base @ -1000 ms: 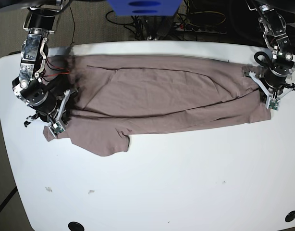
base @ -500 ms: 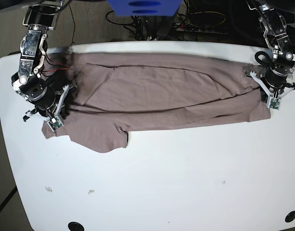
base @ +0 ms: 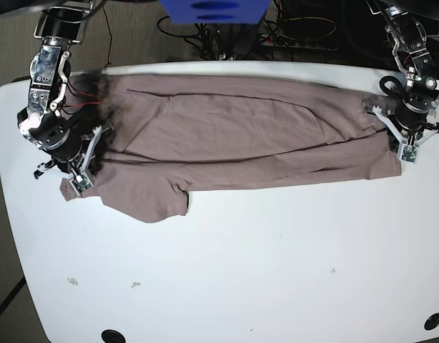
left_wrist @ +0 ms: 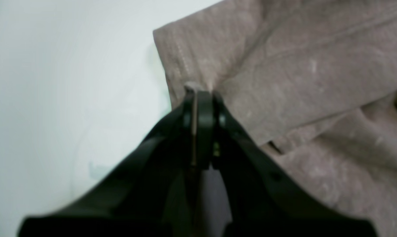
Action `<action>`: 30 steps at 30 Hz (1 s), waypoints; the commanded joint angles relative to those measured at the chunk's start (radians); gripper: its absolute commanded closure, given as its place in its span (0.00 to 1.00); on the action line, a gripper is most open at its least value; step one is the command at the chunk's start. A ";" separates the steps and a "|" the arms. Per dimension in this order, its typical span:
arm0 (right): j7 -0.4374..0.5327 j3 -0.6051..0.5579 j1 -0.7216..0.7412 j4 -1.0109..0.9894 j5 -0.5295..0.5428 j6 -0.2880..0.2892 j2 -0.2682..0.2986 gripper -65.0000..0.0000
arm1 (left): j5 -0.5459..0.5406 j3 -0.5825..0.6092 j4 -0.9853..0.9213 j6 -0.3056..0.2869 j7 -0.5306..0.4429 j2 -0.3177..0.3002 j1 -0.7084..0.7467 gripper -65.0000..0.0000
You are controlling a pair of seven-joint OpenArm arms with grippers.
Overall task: Fold the T-shirt properly
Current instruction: 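Lower the held shirt ends onto the table with both grippers, then open the right gripper and move it along the shirt edge toward the sleeve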
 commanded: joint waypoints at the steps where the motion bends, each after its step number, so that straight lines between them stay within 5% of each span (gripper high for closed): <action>1: 0.013 0.003 0.024 -0.017 0.004 -0.006 0.006 0.99 | -0.003 -0.009 0.023 0.009 -0.016 -0.013 -0.002 0.99; 11: 0.007 -0.008 0.168 -0.186 0.007 -0.006 0.007 0.68 | 0.005 -0.025 0.018 0.007 -0.012 -0.011 -0.002 0.97; 13: 0.001 -0.007 0.162 -0.163 0.003 -0.006 0.013 0.57 | 0.002 -0.014 0.014 0.006 -0.017 -0.012 -0.006 0.91; 21: 0.003 -0.011 0.190 -0.126 0.004 -0.006 0.014 0.44 | 0.002 -0.016 0.020 0.007 -0.023 -0.013 -0.008 0.80; 30: 0.000 -0.031 0.339 -0.280 0.006 -0.006 0.017 0.37 | 0.001 -0.018 0.021 0.002 -0.013 -0.012 -0.029 0.84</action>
